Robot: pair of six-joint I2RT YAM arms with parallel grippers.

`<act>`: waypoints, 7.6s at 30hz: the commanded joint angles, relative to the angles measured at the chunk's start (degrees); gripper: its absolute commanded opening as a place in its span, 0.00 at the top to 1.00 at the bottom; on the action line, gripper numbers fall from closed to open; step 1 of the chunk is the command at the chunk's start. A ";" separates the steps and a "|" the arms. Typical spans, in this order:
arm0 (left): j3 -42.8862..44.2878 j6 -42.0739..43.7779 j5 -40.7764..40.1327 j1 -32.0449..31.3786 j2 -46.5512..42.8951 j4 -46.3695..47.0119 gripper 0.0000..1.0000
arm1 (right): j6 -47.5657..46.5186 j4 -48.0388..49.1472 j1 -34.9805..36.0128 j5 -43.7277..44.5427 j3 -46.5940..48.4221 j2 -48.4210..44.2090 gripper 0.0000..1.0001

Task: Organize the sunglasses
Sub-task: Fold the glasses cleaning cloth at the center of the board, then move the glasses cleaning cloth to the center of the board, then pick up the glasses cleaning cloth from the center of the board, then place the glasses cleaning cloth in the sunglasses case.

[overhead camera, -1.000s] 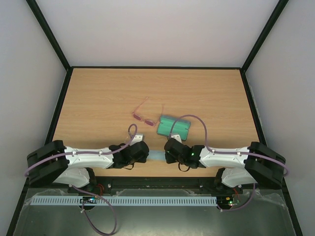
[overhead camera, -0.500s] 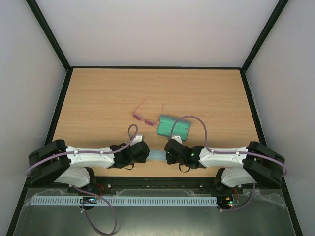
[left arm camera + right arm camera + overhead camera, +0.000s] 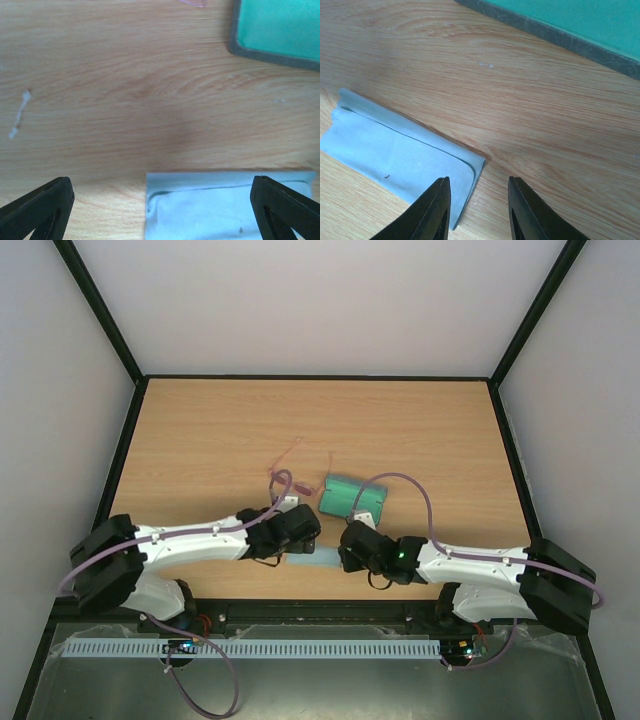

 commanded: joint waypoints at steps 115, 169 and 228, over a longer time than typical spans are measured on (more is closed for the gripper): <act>-6.08 9.03 24.37 10.92 5.07 19.83 0.58 | 1.89 -7.64 -5.31 2.30 0.13 7.68 0.98; 6.11 7.51 13.71 3.22 12.77 7.53 0.98 | 1.93 -9.82 -5.35 1.86 2.20 1.21 0.98; 25.86 15.23 16.41 14.37 26.46 8.16 0.98 | -14.01 -12.92 -25.06 -1.57 16.97 10.37 0.99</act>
